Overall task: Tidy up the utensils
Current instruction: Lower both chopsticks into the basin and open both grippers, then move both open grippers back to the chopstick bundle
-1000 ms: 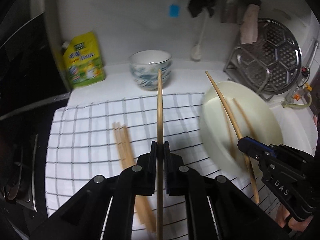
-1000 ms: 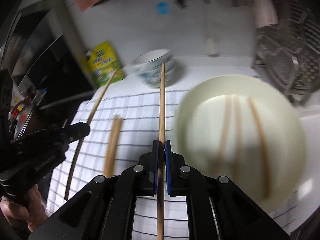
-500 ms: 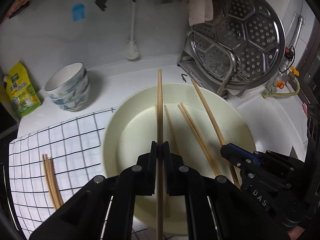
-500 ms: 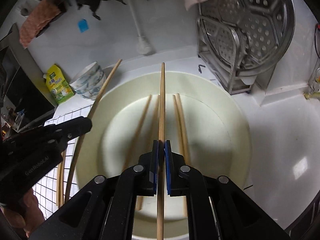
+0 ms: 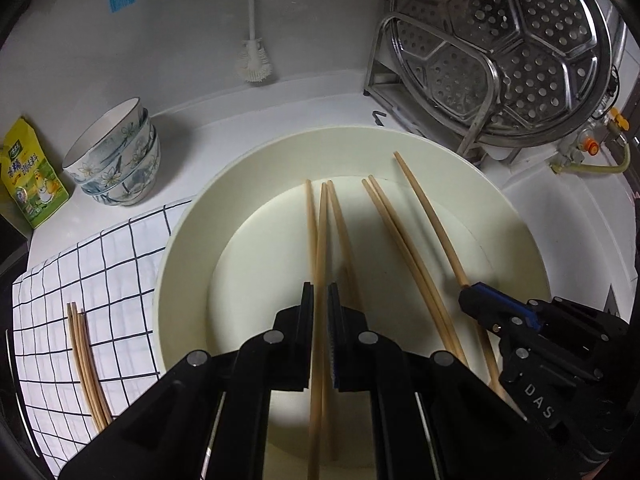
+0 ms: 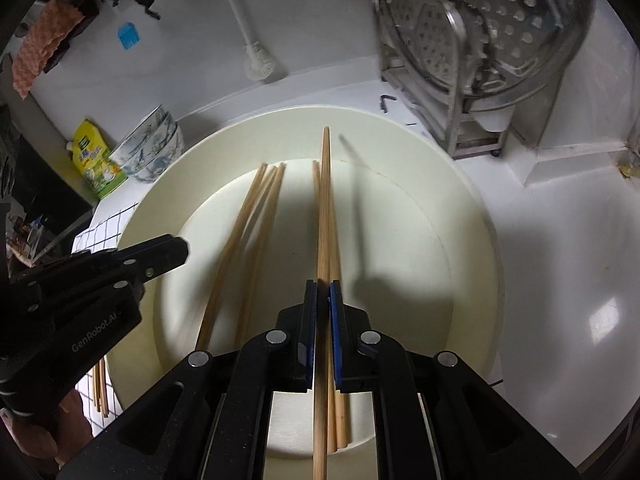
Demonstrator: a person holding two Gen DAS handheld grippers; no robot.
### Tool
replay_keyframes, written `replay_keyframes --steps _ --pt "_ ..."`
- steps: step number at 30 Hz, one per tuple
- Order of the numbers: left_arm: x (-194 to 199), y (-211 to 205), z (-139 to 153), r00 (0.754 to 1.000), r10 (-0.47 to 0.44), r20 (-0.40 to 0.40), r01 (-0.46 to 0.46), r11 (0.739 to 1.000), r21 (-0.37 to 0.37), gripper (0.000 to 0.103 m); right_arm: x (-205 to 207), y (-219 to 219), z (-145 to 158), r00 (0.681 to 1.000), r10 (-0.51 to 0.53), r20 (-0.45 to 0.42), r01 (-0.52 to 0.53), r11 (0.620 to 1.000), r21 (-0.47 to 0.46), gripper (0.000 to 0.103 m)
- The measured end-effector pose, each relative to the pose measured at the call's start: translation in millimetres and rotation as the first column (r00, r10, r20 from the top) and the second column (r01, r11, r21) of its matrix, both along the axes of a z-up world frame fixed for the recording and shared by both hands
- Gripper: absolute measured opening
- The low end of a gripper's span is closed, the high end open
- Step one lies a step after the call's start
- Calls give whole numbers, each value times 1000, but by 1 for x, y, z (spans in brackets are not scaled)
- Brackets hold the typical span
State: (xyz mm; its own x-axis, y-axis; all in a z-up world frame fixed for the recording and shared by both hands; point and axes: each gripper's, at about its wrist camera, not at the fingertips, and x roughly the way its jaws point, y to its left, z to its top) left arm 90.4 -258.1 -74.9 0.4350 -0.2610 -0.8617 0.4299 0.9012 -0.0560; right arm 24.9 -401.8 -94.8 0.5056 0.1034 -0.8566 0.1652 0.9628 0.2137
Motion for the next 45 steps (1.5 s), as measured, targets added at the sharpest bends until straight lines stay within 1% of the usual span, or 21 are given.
replay_keyframes --steps 1,2,3,4,6,7,13,16,20,22,24,30,33,36,41,45 --pt "0 1 0 1000 4 -1 -4 1000 -3 16 -1 -1 1 1000 -7 5 7 1000 -2 14" --pt "0 3 1 1000 8 -1 -8 1000 -6 21 -3 -3 2 1000 -13 12 13 1000 -3 14" --pt "0 5 2 1000 16 3 -16 1000 -7 30 -4 -3 3 1000 -16 16 16 1000 -3 14" --pt "-1 7 3 1000 15 7 -14 1000 -11 41 -4 -2 4 1000 -18 17 18 1000 -2 14" --pt "-2 12 7 999 30 17 -30 999 -22 53 -6 -1 7 1000 -20 21 20 1000 -5 15" --pt "-3 15 9 999 37 20 -36 999 -26 55 -7 -1 8 1000 -20 22 20 1000 -5 16" --pt "-5 33 20 998 61 30 -60 998 -35 55 -8 8 16 999 -20 30 21 1000 -7 17" --pt "-8 42 26 997 68 41 -66 997 -37 55 -9 15 22 999 -15 37 15 1000 -11 23" --pt "-15 53 36 996 71 58 -68 997 -40 55 -14 26 32 998 -7 58 8 1000 -17 23" --pt "-17 59 39 995 73 63 -71 997 -44 57 -16 32 36 998 -4 64 5 1000 -19 23" --pt "-21 66 43 995 78 69 -74 996 -48 60 -19 38 39 998 -2 68 3 1000 -20 26" --pt "-30 92 51 993 91 81 -86 995 -59 60 -27 63 47 997 12 71 -10 1000 -27 28" --pt "-35 111 54 991 103 88 -98 993 -66 63 -31 79 49 997 23 70 -21 999 -33 29" --pt "-38 129 55 989 116 91 -109 991 -74 63 -34 96 51 997 40 71 -37 998 -40 31" --pt "-43 165 52 986 144 85 -138 988 -70 63 -34 129 56 995 74 73 -71 996 -50 35" --pt "-47 197 48 981 177 82 -171 983 -71 66 -33 157 56 991 114 67 -111 993 -50 40"
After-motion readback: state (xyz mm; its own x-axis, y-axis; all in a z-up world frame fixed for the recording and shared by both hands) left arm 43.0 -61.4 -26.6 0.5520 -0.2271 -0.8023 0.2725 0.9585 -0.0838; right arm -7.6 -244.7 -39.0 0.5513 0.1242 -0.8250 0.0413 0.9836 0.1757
